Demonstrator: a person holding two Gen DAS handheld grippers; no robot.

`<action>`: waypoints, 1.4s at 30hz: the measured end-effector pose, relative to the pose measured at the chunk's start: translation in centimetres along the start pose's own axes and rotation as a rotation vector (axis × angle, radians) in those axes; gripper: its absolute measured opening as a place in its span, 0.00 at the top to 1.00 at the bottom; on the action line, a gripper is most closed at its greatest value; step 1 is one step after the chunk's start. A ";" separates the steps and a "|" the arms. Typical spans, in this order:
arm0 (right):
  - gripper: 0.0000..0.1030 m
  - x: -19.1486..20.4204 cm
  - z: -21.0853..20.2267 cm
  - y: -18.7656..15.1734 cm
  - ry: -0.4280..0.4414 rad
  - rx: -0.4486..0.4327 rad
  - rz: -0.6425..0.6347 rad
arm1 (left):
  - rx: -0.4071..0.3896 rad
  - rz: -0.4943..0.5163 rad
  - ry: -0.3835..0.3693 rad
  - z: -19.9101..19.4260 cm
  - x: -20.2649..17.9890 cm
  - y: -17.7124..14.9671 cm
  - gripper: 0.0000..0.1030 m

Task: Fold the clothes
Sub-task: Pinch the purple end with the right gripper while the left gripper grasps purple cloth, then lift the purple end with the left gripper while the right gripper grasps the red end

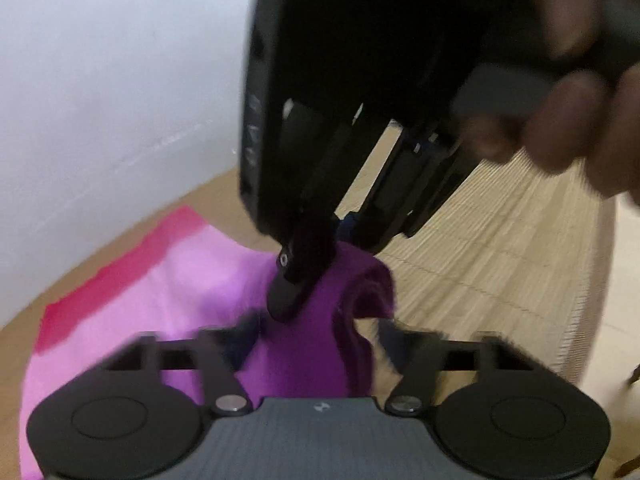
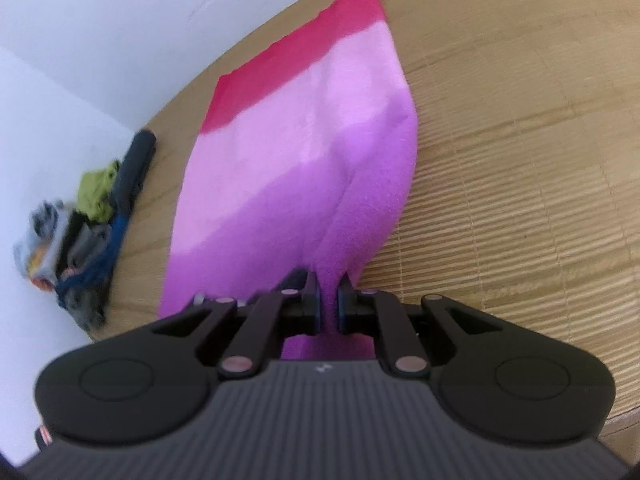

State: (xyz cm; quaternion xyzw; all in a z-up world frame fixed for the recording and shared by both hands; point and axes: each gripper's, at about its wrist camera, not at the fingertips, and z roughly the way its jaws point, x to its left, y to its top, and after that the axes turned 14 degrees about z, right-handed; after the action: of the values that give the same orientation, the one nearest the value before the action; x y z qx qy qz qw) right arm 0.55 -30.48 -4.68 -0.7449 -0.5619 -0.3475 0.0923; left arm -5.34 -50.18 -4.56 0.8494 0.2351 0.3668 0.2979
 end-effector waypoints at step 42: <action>0.94 2.8 20.0 32.9 -0.042 -0.391 -0.246 | 0.018 -0.879 0.041 -0.1 10.1 2.0 0.94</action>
State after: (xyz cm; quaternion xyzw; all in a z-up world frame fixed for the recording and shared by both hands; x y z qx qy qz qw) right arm 38.87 -29.33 -9.46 -0.6816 -0.5721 -0.4431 -0.1085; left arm 1.17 -45.33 1.71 0.6636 0.5832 0.2199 0.4137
